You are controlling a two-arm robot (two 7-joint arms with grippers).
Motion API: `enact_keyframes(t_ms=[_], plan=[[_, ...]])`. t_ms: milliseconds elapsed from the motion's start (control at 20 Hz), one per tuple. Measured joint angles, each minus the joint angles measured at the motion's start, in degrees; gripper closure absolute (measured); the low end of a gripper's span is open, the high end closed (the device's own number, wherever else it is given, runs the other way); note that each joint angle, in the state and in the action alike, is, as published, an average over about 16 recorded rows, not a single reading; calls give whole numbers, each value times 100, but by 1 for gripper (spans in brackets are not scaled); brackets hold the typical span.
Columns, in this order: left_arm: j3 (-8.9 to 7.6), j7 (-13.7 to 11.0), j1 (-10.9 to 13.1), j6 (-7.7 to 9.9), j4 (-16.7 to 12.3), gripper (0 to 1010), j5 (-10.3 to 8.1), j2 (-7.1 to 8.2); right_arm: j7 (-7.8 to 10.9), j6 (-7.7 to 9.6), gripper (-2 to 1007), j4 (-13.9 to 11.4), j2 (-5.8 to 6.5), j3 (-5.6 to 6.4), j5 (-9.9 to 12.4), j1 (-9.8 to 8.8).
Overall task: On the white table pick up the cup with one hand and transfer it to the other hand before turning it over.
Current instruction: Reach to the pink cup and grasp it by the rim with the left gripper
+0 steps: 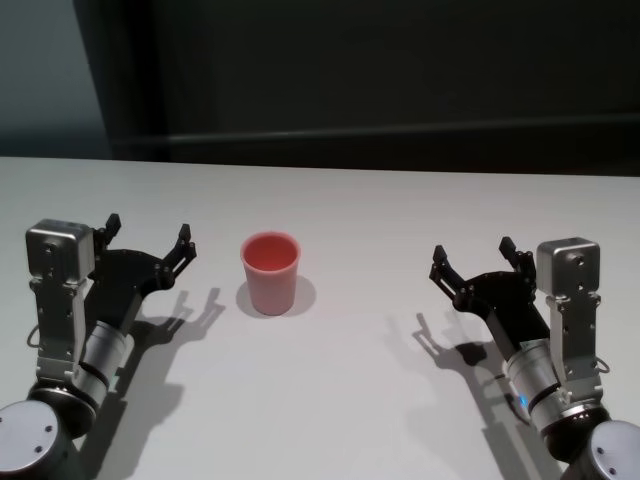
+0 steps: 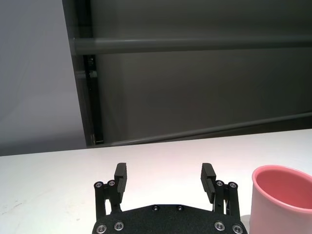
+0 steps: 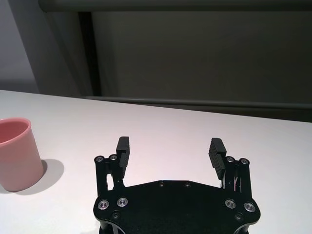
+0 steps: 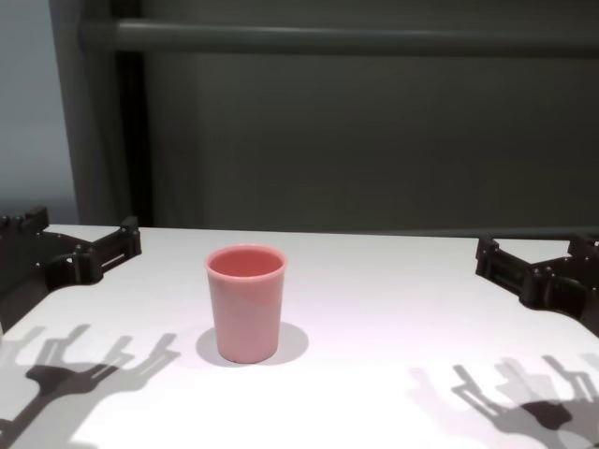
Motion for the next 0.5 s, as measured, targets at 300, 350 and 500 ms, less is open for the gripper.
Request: enact_keyframes(t_ms=[300, 350, 500], plan=[[0, 0, 0, 0, 0, 7, 0, 0, 0, 0, 3, 0, 0, 0, 0, 0], [0, 0, 0, 0, 0, 7, 0, 0, 0, 0, 3, 0, 0, 0, 0, 0], [0, 0, 0, 0, 0, 7, 0, 0, 0, 0, 3, 0, 0, 0, 0, 0]])
